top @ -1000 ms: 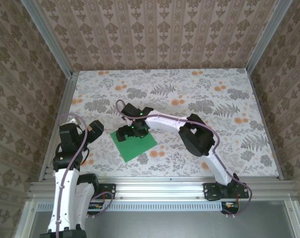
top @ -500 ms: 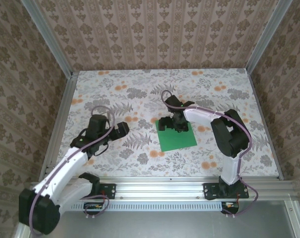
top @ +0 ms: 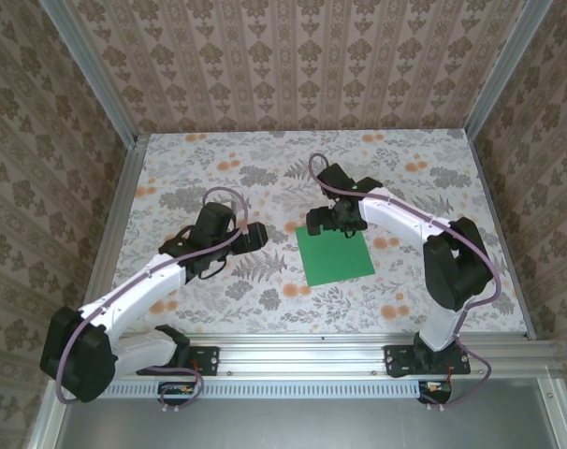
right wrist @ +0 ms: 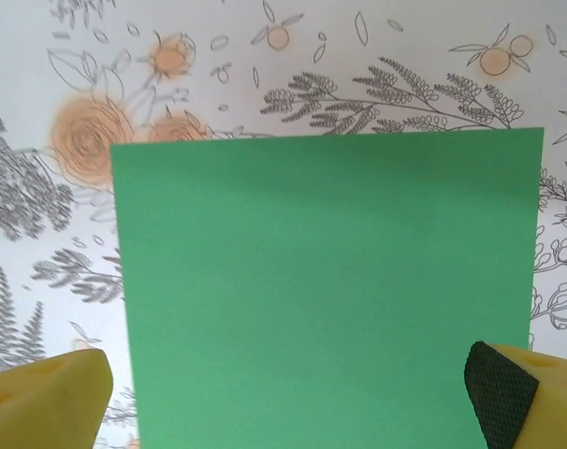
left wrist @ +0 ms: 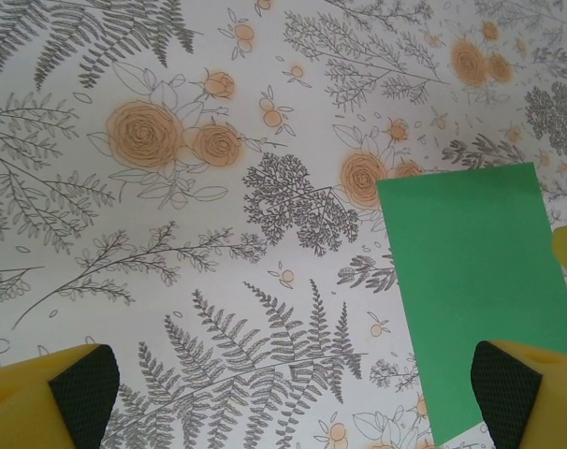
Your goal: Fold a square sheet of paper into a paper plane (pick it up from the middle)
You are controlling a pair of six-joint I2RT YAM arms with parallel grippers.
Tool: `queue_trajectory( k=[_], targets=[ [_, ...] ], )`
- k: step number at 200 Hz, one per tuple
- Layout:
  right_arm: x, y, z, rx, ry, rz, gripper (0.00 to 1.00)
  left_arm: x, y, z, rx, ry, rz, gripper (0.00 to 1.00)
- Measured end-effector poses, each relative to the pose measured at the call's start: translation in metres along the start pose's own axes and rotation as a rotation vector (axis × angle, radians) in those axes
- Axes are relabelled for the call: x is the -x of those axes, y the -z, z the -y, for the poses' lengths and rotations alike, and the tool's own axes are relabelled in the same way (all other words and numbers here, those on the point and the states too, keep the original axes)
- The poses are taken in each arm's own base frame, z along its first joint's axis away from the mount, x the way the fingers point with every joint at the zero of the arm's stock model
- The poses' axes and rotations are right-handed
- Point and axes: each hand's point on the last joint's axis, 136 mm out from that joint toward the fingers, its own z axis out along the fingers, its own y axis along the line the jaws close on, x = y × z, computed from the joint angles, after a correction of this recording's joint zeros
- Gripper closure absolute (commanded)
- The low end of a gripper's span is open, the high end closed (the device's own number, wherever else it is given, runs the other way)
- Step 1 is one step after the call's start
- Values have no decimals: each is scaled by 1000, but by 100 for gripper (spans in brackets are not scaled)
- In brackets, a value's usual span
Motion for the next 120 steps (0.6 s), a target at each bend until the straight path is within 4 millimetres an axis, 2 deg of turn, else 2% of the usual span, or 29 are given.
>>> queue_trajectory(
  k=[36,57,86,120],
  targets=[
    [-35,-17,5,-9,106,-98,6,-6,-13,18,-14,-33,-40,0],
    [-37,-21,1,-7,124,-124,7,-10,-22,28,-19,-42,-65,0],
    [-40,-36,-1,-24,134,-176,7,-15,-35,39,-7,-35,-97,0],
    [-44,-41,1,-37,135,-211,7,-19,-44,40,13,-12,-114,0]
  ],
)
